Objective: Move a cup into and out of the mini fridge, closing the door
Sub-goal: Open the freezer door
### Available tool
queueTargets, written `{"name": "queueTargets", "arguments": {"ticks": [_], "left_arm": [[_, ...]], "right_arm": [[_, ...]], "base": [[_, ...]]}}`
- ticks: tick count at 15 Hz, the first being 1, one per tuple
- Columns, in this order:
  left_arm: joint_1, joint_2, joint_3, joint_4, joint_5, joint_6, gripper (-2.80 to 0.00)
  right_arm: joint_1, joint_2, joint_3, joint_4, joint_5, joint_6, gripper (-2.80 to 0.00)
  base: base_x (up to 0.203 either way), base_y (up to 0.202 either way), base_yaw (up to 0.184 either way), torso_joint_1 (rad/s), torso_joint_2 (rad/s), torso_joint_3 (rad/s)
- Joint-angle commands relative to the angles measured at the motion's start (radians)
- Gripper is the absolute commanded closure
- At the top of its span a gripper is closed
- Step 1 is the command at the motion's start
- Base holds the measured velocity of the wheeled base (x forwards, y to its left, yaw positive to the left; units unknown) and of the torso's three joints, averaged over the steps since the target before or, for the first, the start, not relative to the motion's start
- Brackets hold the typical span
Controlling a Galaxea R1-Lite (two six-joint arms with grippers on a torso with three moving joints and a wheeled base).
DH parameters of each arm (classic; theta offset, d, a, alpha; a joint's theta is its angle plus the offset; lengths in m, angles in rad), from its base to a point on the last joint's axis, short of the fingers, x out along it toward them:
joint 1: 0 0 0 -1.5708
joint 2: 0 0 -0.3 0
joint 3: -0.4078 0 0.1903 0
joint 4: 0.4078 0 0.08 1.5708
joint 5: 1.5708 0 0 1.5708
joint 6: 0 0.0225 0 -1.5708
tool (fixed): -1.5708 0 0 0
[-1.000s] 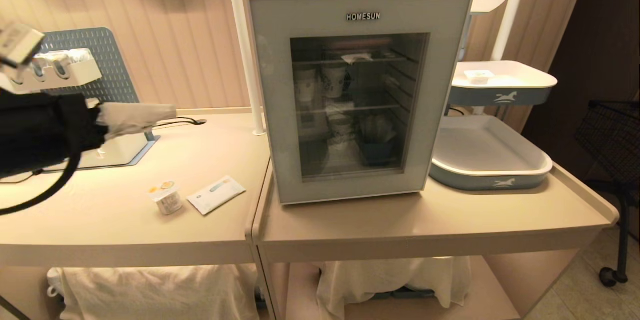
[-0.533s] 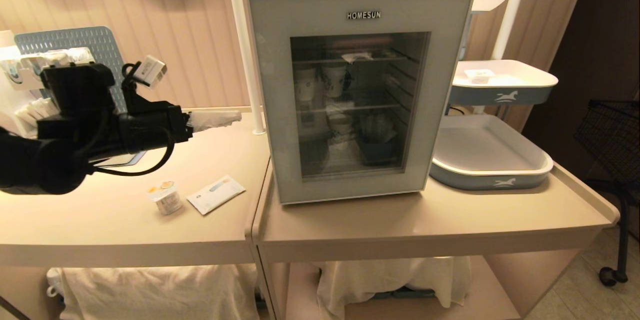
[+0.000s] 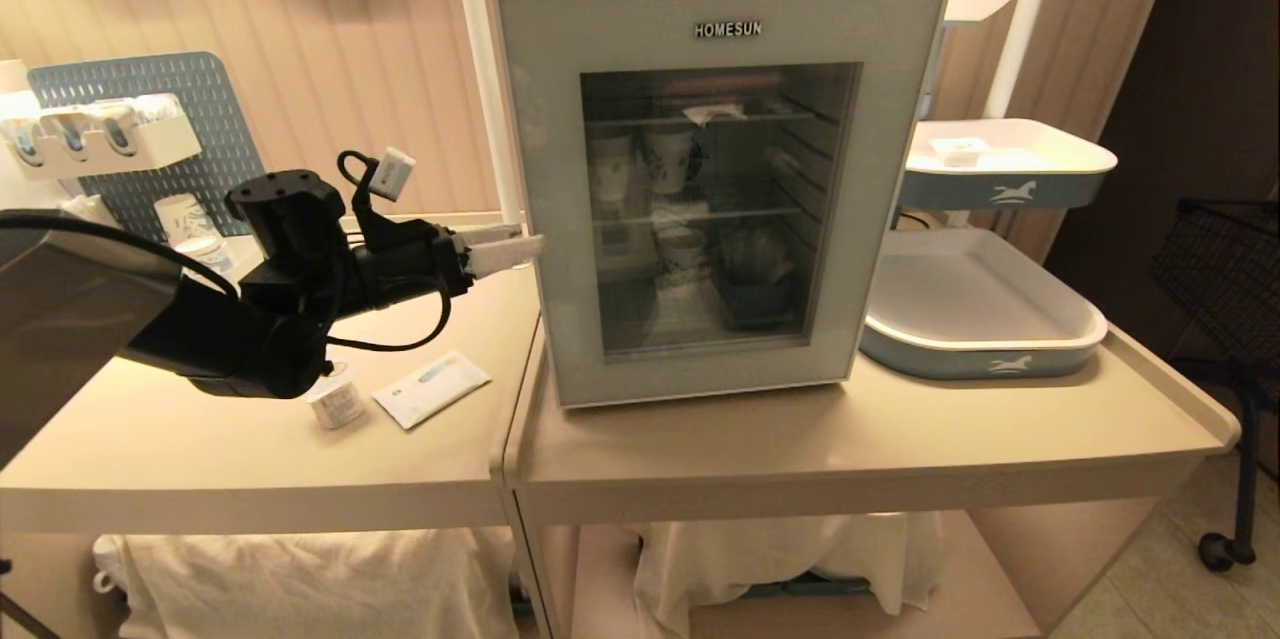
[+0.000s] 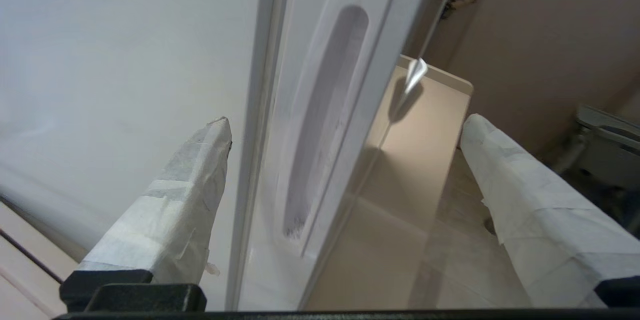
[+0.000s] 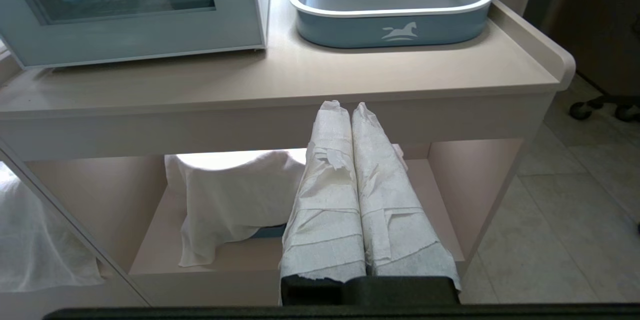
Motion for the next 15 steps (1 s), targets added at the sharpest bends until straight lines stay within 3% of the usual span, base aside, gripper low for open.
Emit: {"name": "queueTargets", "arguments": {"ticks": [1,3,4,11,15], "left_arm": [[-0.037,0.026,-0.006,-0.03,0.069,-0.001,-2.8],[-0.071,0.05,-0.017,-0.053,0.185,0.004,-2.8],[-0.085,0.051,-0.011,-0.068,0.198,-0.004,-2.8],[-0.093,0.031,0.027,-0.061,0.186,0.0,-2.8],[-0.062,-0.013,0.048,-0.046,0.177,0.002,-2.8]], "right_arm": [[0.0,0.0,0.0,0.0,0.0,0.0,0.0],[0.002,0.0,0.0,0.0,0.0,0.0,0.0],[0.001,0.0,0.0,0.0,0.0,0.0,0.0],[0.0,0.0,0.0,0.0,0.0,0.0,0.0],[0.0,0.0,0.0,0.0,0.0,0.0,0.0]], "base": [[0.0,0.0,0.0,0.0,0.0,0.0],[0.0,0.0,0.0,0.0,0.0,0.0],[0.0,0.0,0.0,0.0,0.0,0.0],[0.0,0.0,0.0,0.0,0.0,0.0],[0.0,0.0,0.0,0.0,0.0,0.0]]}}
